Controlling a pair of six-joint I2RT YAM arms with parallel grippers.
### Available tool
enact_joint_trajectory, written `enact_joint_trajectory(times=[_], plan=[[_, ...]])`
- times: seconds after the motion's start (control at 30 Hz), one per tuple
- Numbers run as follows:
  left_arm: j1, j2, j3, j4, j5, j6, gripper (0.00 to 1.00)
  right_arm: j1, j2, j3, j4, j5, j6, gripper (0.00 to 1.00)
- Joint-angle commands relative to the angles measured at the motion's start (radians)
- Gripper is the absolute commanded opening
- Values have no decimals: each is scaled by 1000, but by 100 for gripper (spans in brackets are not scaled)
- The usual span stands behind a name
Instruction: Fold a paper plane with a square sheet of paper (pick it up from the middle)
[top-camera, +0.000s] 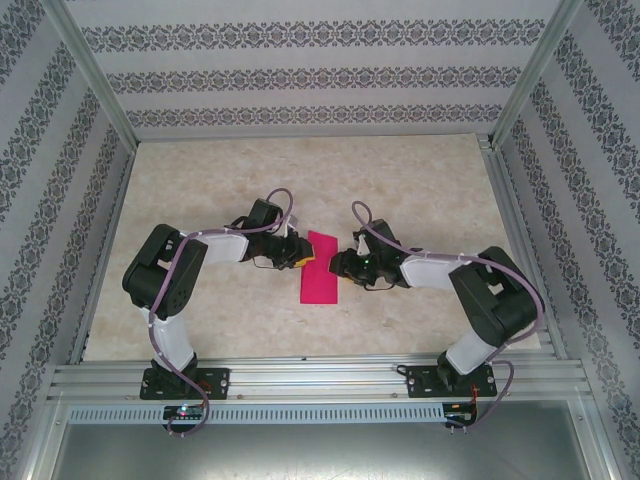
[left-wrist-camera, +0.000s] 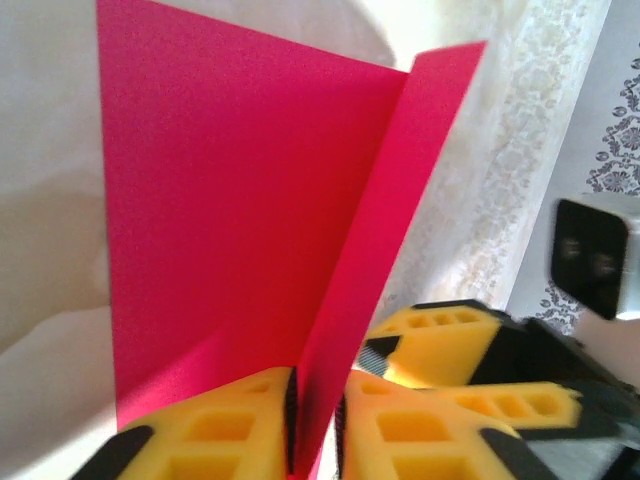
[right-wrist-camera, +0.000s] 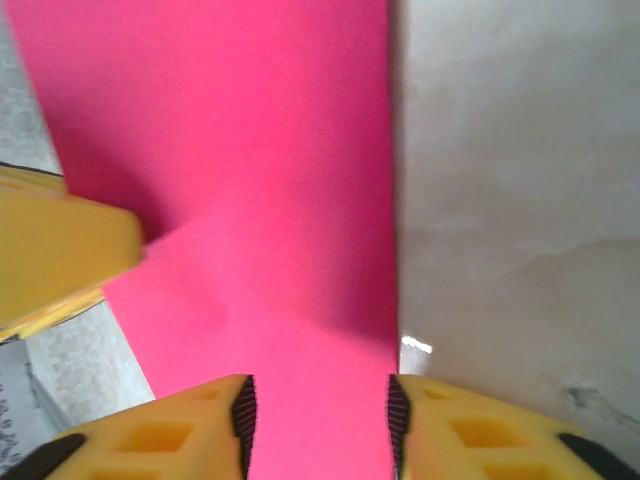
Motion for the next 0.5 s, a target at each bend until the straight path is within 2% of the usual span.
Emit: enact_joint_trajectory(times=[0.0, 0.13, 0.33, 0.47], plan=[[1, -15, -7, 18, 24, 0, 16, 23, -110, -14, -58, 95, -80, 50], [1, -16, 2, -1, 22, 9, 12, 100, -196, -22, -122, 222, -187, 54], [0, -17, 12, -24, 19, 18, 11, 328, -284, -19, -175, 486, -356, 56], [1, -19, 14, -31, 16, 20, 11, 446, -274, 52, -316, 618, -408, 61]])
